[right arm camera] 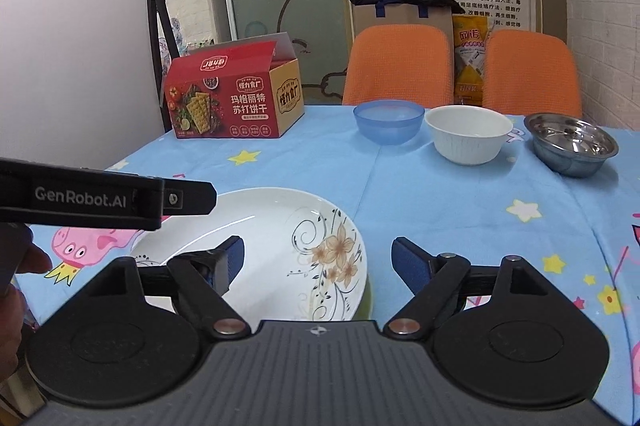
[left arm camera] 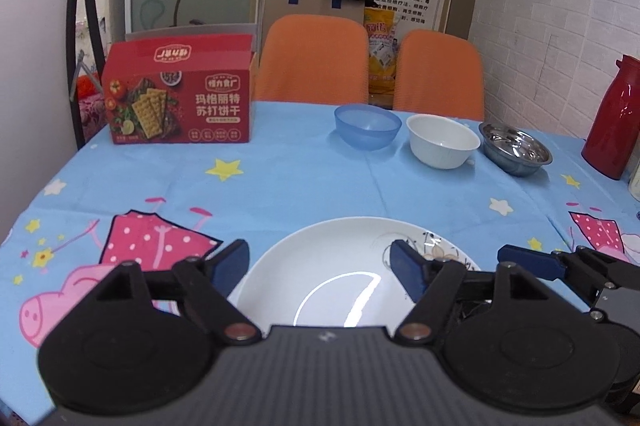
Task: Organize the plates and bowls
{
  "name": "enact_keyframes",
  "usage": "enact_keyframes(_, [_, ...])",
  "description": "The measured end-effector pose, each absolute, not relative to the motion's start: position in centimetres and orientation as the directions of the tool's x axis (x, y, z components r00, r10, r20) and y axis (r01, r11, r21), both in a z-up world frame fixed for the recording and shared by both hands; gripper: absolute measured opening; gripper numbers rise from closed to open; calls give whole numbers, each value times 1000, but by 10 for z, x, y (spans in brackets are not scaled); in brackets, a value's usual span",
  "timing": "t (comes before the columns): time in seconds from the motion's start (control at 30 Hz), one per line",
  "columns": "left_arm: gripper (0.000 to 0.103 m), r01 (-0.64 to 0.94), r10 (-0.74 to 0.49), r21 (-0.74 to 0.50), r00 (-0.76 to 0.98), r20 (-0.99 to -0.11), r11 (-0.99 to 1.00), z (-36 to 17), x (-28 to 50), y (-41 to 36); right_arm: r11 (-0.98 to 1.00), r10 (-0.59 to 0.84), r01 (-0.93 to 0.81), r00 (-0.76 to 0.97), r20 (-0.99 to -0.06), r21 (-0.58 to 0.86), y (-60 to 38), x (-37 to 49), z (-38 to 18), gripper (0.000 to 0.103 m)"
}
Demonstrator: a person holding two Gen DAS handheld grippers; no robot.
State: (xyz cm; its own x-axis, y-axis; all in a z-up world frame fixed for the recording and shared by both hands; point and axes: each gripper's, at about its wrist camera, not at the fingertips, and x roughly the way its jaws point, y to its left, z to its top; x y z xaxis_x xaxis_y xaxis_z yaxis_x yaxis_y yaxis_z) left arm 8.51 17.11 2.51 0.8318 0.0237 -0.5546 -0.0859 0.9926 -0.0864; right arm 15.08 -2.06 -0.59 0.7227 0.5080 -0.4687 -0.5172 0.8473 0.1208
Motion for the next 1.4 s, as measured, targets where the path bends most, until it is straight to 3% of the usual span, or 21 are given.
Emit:
enact_keyframes(0.67, [78,42,-41,-12,813,-581,999,34,132,86,928,372,-309,792,-484,206,-130,186,-10,103])
enact_keyframes(1.13, [78,194,-90,109,791,-605,975,45,203,13,972,231,-188,870,-435,139,-217,243,8,103])
enact_keyframes(1.4, [78,252,-214,-16,787,-579,968,69,319,-11,984,175,-139,890,-421,114,-233,332,21,103])
